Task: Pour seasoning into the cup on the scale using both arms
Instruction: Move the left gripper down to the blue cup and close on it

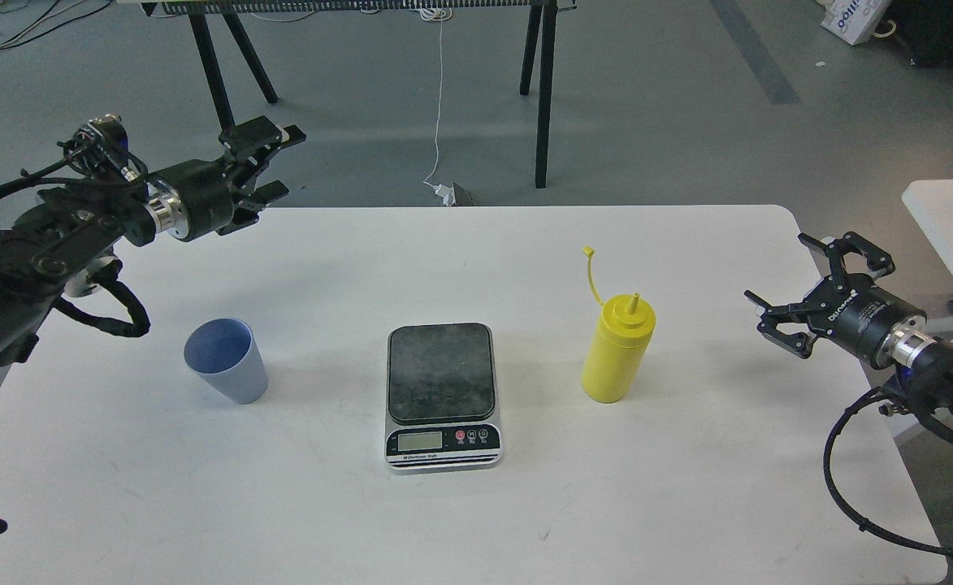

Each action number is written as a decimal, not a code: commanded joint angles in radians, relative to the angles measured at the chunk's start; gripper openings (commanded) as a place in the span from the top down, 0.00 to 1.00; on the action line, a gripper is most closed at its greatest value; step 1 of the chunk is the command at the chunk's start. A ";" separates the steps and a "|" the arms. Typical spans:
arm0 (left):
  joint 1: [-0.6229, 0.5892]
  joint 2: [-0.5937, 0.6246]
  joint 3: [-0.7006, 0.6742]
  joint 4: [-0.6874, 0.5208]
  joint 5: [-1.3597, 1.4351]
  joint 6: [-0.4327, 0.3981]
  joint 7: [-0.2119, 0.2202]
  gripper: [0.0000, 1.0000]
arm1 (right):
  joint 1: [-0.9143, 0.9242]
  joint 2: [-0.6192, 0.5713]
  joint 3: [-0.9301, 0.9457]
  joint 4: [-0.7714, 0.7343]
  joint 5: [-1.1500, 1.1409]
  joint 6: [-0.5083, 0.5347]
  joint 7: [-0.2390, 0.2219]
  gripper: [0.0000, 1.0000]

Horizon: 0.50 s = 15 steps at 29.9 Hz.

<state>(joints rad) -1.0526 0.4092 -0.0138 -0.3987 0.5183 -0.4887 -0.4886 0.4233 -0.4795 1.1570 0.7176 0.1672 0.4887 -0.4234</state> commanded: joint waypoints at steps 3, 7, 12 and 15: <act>0.000 -0.004 -0.058 0.001 -0.004 0.000 0.000 0.00 | 0.000 -0.004 -0.002 -0.001 0.000 0.000 0.000 0.02; -0.004 -0.003 -0.067 0.014 -0.009 0.000 0.000 0.00 | 0.002 -0.002 0.000 0.000 0.000 0.000 0.000 0.02; -0.004 -0.006 -0.077 0.038 -0.024 0.000 0.000 0.00 | 0.002 0.007 0.000 0.000 0.000 0.000 0.000 0.02; -0.001 -0.016 -0.080 0.070 -0.035 0.000 0.000 0.00 | 0.002 0.007 0.000 0.000 0.000 0.000 0.000 0.02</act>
<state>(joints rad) -1.0567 0.4024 -0.0894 -0.3561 0.4937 -0.4887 -0.4887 0.4246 -0.4736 1.1564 0.7178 0.1672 0.4887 -0.4233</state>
